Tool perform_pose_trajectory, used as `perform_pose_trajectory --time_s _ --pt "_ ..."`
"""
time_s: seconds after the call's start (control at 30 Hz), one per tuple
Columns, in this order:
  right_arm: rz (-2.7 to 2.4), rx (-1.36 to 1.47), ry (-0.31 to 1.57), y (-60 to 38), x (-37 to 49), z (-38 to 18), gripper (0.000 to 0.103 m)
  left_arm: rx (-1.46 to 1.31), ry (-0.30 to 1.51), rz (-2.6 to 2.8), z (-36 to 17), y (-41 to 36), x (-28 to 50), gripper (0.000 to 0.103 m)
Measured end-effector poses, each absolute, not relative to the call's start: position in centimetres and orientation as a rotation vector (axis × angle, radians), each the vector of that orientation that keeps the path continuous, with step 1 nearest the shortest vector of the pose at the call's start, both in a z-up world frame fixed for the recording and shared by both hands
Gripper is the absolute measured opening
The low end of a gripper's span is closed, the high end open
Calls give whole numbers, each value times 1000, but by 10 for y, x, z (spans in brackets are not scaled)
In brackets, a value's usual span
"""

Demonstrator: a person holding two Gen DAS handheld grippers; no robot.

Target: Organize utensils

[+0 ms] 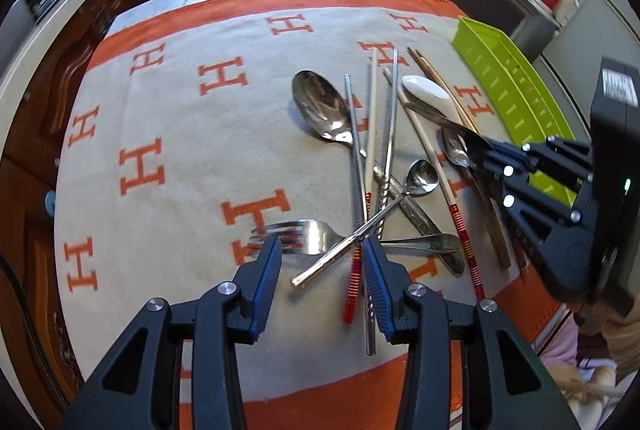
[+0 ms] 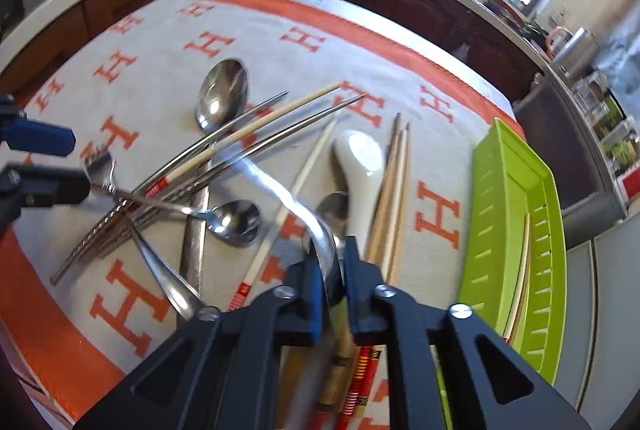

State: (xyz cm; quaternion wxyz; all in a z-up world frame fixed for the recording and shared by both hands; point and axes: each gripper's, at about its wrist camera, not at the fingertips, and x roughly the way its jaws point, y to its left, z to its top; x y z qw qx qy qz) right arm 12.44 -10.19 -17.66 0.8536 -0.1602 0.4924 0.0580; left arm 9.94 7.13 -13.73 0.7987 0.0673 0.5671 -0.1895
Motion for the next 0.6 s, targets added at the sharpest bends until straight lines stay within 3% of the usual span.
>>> perform_pose_trajectory --time_s 0.27,0.43,0.6 --pt "103 -108 1025 -145 133 -144 5 350 1219 -530 -147 43 105 40" --pt "111 -39 996 -159 128 -129 5 425 1228 -561 -149 31 110 27" --pt "140 -10 1001 -163 126 -126 5 480 1244 -574 -153 22 115 24"
